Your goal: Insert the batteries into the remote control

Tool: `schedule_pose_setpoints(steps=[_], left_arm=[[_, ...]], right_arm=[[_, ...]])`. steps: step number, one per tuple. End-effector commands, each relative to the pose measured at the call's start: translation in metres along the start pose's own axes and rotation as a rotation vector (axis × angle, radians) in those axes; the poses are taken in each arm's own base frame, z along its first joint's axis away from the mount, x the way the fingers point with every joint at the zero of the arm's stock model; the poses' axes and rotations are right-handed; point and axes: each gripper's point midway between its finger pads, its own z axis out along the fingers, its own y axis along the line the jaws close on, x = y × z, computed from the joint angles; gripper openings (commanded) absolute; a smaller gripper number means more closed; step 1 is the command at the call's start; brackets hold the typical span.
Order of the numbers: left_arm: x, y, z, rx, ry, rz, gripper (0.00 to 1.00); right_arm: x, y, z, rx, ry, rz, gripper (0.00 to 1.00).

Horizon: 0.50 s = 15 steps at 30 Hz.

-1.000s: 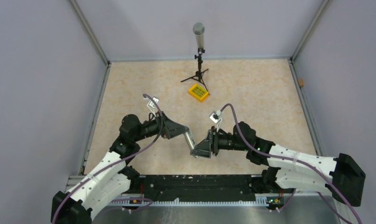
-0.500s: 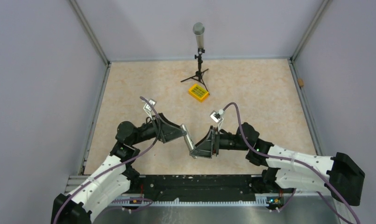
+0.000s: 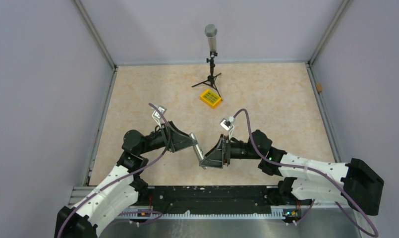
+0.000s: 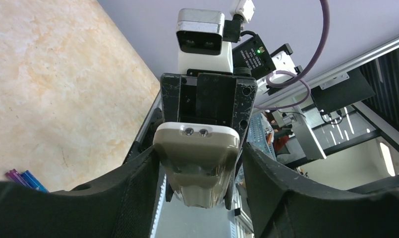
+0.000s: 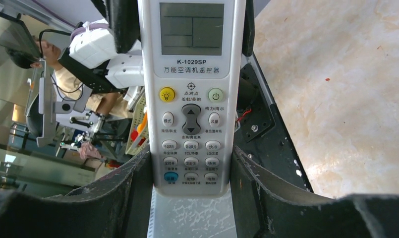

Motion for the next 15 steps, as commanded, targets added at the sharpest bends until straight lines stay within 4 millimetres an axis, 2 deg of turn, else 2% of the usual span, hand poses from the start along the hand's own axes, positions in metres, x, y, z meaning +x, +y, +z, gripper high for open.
schedule_pose_setpoints(steps=[1, 3, 8, 11, 14, 15], left_arm=[[0.001, -0.015, -0.002, 0.067, 0.013, 0.054, 0.57], [0.001, -0.018, -0.002, 0.079, 0.013, 0.058, 0.45], [-0.001, -0.017, -0.001, 0.073, 0.003, 0.059, 0.00], [-0.003, -0.011, 0.000, 0.047, -0.007, 0.061, 0.00], [-0.007, -0.006, 0.000, 0.007, -0.026, 0.065, 0.00], [-0.008, -0.003, 0.000, -0.012, -0.035, 0.063, 0.00]], right_arm=[[-0.018, 0.013, 0.004, -0.044, -0.054, -0.034, 0.00], [-0.018, 0.012, 0.004, -0.039, -0.054, -0.032, 0.00], [-0.016, 0.010, 0.003, -0.029, -0.048, -0.026, 0.02], [-0.014, 0.006, 0.003, -0.012, -0.043, -0.021, 0.32], [-0.013, 0.001, 0.001, 0.024, -0.039, -0.019, 0.65], [-0.014, -0.002, 0.000, 0.043, -0.040, -0.023, 0.71]])
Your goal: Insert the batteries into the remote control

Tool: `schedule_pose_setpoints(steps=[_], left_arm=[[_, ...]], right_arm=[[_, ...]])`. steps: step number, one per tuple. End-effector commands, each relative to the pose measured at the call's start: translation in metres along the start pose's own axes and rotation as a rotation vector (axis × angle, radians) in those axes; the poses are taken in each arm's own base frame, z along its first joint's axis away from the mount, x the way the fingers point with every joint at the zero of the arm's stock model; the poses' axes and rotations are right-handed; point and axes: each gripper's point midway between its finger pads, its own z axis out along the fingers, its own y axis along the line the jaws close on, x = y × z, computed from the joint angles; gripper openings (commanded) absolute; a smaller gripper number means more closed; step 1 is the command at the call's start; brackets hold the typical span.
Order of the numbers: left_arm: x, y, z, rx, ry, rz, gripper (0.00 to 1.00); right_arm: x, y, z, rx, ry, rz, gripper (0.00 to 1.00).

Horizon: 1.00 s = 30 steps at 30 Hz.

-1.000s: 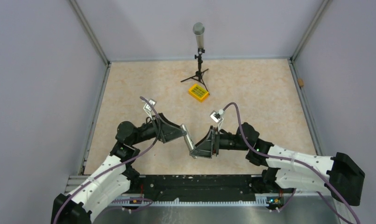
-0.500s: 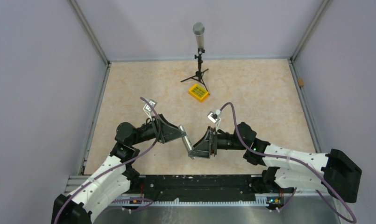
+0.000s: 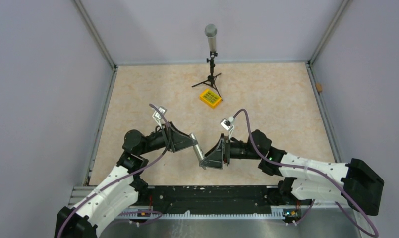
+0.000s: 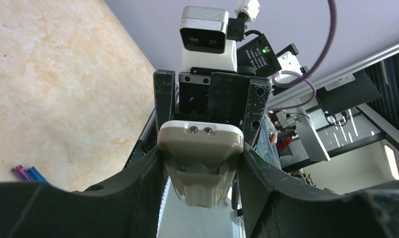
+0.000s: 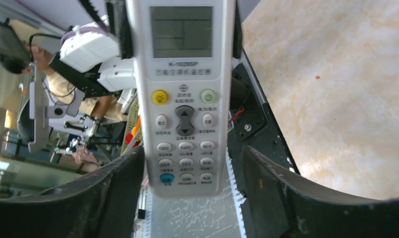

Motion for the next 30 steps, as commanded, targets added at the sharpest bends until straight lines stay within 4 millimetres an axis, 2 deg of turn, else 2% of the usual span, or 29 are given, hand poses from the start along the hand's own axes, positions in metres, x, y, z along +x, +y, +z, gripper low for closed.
schedule_pose_setpoints(steps=[1, 4, 7, 13, 17, 22, 30], left_arm=[[-0.010, -0.004, 0.000, -0.027, -0.043, 0.061, 0.00], [-0.016, 0.008, -0.003, -0.115, -0.078, 0.064, 0.00], [-0.021, 0.018, -0.006, -0.194, -0.110, 0.059, 0.00], [-0.027, 0.043, -0.012, -0.342, -0.144, 0.014, 0.00], [-0.030, 0.050, -0.013, -0.400, -0.152, -0.011, 0.00], [-0.028, 0.058, -0.017, -0.471, -0.139, -0.052, 0.00], [-0.026, 0.067, -0.021, -0.513, -0.158, -0.104, 0.00]], right_arm=[[-0.013, -0.006, -0.001, 0.072, -0.034, -0.022, 0.75], [-0.017, -0.012, -0.005, 0.135, -0.035, -0.051, 0.82], [-0.021, -0.021, -0.010, 0.230, -0.032, -0.098, 0.83], [-0.034, -0.017, -0.009, 0.379, -0.034, -0.231, 0.83], [-0.036, -0.019, -0.005, 0.454, -0.007, -0.281, 0.82], [-0.040, -0.035, -0.001, 0.567, 0.007, -0.327, 0.78], [-0.035, -0.048, 0.013, 0.656, 0.070, -0.391, 0.72]])
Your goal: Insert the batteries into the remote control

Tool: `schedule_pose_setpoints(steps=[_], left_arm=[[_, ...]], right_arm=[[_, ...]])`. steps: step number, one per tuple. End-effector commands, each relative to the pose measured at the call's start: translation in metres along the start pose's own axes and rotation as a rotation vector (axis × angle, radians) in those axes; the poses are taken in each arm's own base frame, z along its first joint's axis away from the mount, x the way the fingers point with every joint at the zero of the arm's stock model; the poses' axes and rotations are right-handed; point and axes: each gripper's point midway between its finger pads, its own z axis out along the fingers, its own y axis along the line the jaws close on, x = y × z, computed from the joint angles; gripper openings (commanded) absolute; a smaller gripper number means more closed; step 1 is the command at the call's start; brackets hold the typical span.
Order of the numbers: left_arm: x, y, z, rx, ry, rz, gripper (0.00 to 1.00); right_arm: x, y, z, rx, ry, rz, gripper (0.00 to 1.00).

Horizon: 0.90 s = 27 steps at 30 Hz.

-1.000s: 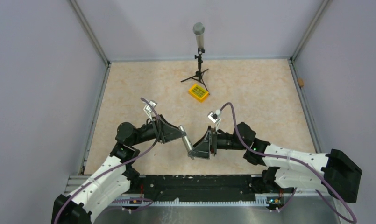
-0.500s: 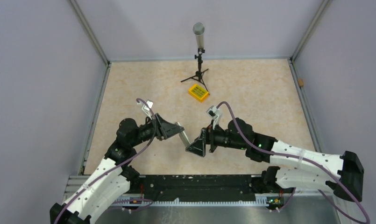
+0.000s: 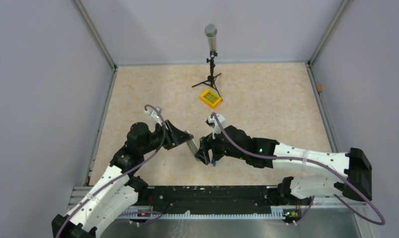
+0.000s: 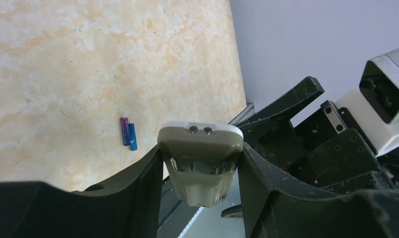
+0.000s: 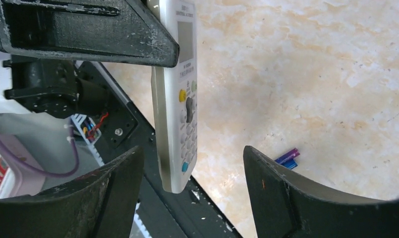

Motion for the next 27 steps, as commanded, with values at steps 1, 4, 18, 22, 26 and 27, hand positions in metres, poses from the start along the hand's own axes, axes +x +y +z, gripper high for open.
schedule_pose_setpoints(steps=[1, 4, 18, 22, 26, 27], left_arm=[[-0.012, -0.010, -0.002, 0.009, -0.050, -0.006, 0.00], [-0.012, -0.008, -0.002, 0.002, -0.054, -0.019, 0.00], [-0.012, -0.006, -0.001, 0.004, -0.066, -0.061, 0.00], [-0.011, -0.005, 0.000, 0.005, -0.060, -0.069, 0.00], [-0.008, -0.002, 0.001, 0.008, -0.052, -0.074, 0.13], [-0.007, -0.002, 0.001, 0.010, -0.048, -0.072, 0.24]], right_arm=[[-0.019, 0.011, 0.003, 0.033, -0.031, -0.069, 0.71], [-0.016, 0.015, 0.010, 0.043, -0.021, -0.087, 0.68], [-0.006, 0.016, 0.027, 0.083, -0.003, -0.115, 0.40], [-0.006, 0.016, 0.026, 0.084, -0.005, -0.118, 0.12], [-0.005, 0.016, 0.025, 0.084, 0.001, -0.122, 0.00], [-0.004, 0.015, 0.024, 0.085, 0.003, -0.123, 0.00]])
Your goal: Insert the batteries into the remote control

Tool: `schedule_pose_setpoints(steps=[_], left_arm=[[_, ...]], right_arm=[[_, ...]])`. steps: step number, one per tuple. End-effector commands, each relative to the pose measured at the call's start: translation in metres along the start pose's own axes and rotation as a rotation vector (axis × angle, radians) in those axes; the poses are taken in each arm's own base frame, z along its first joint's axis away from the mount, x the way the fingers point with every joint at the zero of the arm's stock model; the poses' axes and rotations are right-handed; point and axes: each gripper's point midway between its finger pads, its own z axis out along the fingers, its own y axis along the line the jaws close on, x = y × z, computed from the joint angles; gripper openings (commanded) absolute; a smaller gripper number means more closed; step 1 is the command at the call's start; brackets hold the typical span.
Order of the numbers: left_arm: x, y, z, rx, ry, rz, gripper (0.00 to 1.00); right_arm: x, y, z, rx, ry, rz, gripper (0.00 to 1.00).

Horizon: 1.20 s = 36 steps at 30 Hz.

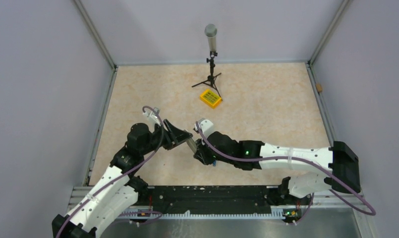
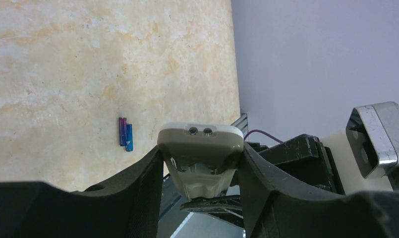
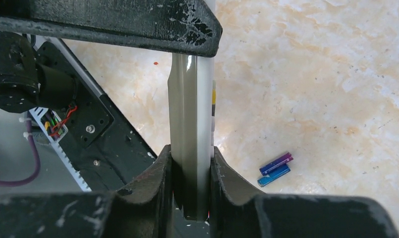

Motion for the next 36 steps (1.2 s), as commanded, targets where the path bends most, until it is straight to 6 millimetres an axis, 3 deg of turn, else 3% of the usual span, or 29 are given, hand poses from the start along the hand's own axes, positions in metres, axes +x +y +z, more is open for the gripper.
schedule_pose_setpoints(steps=[1, 7, 13, 15, 22, 28, 36], left_arm=[[-0.001, -0.008, 0.000, 0.056, -0.005, 0.018, 0.30], [0.005, -0.009, 0.001, 0.102, 0.015, 0.057, 0.72], [0.006, -0.024, -0.004, 0.184, 0.017, 0.148, 0.86], [0.007, -0.027, -0.006, 0.200, 0.026, 0.184, 0.97], [0.020, -0.035, -0.010, 0.277, 0.097, 0.270, 0.99], [0.034, -0.057, -0.025, 0.417, 0.161, 0.345, 0.99], [0.048, -0.073, -0.043, 0.501, 0.268, 0.443, 0.99]], right_arm=[[-0.024, 0.008, -0.006, -0.006, -0.059, 0.018, 0.00], [-0.018, 0.006, -0.013, -0.019, -0.040, -0.010, 0.00], [-0.012, -0.001, -0.028, -0.048, 0.017, -0.057, 0.00], [-0.012, -0.004, -0.036, -0.080, 0.022, -0.046, 0.00], [-0.016, -0.002, -0.069, -0.271, 0.038, -0.001, 0.00], [-0.008, 0.002, -0.087, -0.414, 0.104, 0.022, 0.00], [0.004, 0.033, -0.111, -0.654, 0.174, 0.011, 0.00]])
